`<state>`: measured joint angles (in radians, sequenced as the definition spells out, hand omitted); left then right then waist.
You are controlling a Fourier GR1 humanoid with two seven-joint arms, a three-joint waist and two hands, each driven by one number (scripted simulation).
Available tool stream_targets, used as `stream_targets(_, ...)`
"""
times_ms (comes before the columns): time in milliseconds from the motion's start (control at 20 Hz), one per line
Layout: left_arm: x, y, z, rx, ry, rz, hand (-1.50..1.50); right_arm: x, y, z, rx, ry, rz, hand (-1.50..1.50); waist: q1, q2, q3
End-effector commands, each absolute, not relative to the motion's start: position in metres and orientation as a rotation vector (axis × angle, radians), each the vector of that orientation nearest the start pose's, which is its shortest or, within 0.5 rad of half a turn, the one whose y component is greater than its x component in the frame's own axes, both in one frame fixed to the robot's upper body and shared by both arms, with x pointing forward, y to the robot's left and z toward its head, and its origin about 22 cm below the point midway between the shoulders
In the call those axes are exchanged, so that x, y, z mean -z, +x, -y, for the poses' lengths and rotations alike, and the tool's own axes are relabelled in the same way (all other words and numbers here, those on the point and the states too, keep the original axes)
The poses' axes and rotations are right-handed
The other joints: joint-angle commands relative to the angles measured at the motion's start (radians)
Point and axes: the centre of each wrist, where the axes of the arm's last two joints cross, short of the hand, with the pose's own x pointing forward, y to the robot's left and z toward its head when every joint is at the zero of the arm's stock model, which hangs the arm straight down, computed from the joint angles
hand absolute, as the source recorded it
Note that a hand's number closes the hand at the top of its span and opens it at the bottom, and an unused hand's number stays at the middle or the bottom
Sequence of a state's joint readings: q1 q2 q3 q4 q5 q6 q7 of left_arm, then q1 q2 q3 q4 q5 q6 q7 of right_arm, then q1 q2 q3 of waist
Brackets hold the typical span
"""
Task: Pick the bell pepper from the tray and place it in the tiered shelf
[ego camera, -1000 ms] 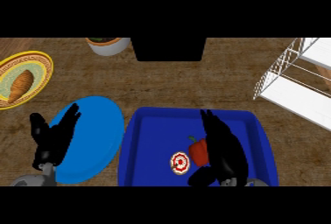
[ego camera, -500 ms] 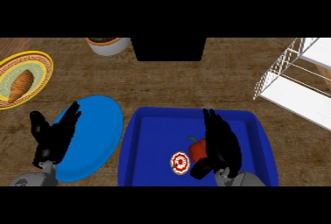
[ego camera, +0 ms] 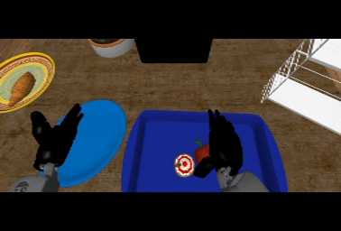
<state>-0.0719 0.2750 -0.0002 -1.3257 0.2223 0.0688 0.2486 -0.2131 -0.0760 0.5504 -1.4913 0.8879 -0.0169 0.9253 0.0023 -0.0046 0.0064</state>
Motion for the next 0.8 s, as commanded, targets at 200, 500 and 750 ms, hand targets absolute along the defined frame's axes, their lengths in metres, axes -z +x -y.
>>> stream_targets(200, 0.034, 0.255, -0.307, -0.04, 0.09, 1.115, 0.0, 0.011, 0.268, 0.1, -0.87, -0.799, 0.984, -1.5, 0.0, 0.006, -0.006)
stream_targets(500, 0.023, 0.246, -0.286, -0.066, 0.093, 1.117, 0.0, 0.014, 0.262, 0.114, -1.12, -0.68, 0.925, 1.5, 0.006, 0.005, -0.006)
stream_targets(750, 0.036, 0.249, -0.287, -0.049, 0.08, 1.12, 0.0, 0.028, 0.245, 0.084, -1.081, -0.633, 1.011, 1.5, 0.0, 0.006, -0.006)
